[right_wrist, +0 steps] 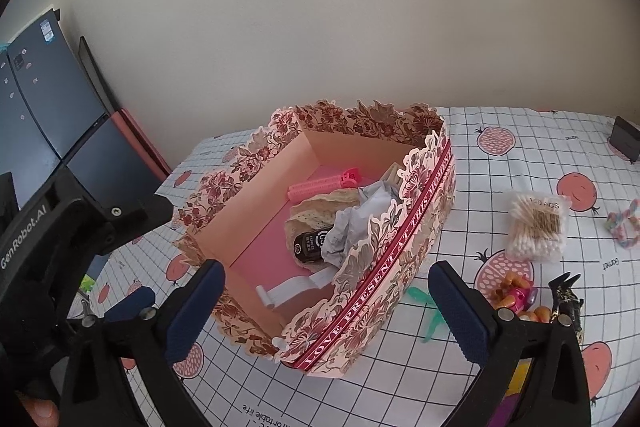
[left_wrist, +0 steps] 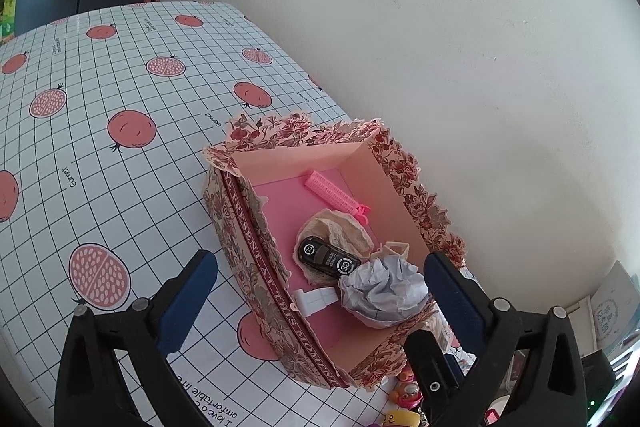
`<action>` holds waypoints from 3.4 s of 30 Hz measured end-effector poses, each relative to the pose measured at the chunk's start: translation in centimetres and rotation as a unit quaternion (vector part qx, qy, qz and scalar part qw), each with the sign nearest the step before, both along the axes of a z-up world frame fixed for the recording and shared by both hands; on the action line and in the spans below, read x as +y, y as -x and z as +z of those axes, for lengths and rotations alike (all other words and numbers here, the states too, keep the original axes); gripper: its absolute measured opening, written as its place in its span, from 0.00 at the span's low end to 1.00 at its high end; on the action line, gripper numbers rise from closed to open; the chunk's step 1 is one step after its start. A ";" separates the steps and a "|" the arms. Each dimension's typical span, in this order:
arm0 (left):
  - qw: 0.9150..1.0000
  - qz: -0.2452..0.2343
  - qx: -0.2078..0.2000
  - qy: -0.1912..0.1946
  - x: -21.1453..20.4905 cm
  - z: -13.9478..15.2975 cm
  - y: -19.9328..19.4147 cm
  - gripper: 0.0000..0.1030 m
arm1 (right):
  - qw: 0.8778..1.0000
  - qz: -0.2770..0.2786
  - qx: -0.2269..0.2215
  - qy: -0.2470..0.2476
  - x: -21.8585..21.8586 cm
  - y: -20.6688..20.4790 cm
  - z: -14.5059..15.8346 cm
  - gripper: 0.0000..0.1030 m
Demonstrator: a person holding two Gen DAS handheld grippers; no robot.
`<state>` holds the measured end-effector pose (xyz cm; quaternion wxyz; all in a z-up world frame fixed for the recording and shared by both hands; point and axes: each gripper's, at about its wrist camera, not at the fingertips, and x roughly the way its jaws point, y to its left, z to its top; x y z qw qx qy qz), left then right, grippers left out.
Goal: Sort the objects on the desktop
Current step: 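Withdraw both open grippers from the box toward the remaining items, then move the left gripper to the purple toy while the right gripper approaches the black-gold figure, then grasp the purple yellow-capped toy with the left gripper while the right gripper grasps the black-gold figure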
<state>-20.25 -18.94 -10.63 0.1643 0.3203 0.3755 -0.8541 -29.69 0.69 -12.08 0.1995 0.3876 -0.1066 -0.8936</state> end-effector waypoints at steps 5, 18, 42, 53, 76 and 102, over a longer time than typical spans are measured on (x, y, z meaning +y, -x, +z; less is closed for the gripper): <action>1.000 0.001 -0.003 0.015 0.3 0.4 0.0 1.00 | 1.000 -0.002 -0.003 0.002 0.9 0.0 0.2 1.00; 0.997 -0.039 0.012 0.059 3.8 2.3 0.8 1.00 | 0.998 -0.057 0.016 -0.009 7.2 -0.6 2.2 1.00; 0.971 -0.214 -0.037 0.097 16.2 1.0 4.4 1.00 | 0.968 -0.238 -0.073 -0.015 23.5 -0.5 1.9 1.00; 0.947 -0.272 -0.161 0.063 19.6 -5.0 5.8 1.00 | 0.945 -0.261 -0.187 -0.055 24.3 0.2 -2.6 1.00; 0.909 -0.337 -0.246 0.015 23.5 -10.3 5.4 0.92 | 0.936 -0.239 -0.248 -0.066 22.6 0.9 -5.1 1.00; 0.947 -0.236 -0.216 -0.011 15.7 -9.0 5.4 0.69 | 0.934 -0.197 -0.285 -0.091 19.4 1.6 -8.0 1.00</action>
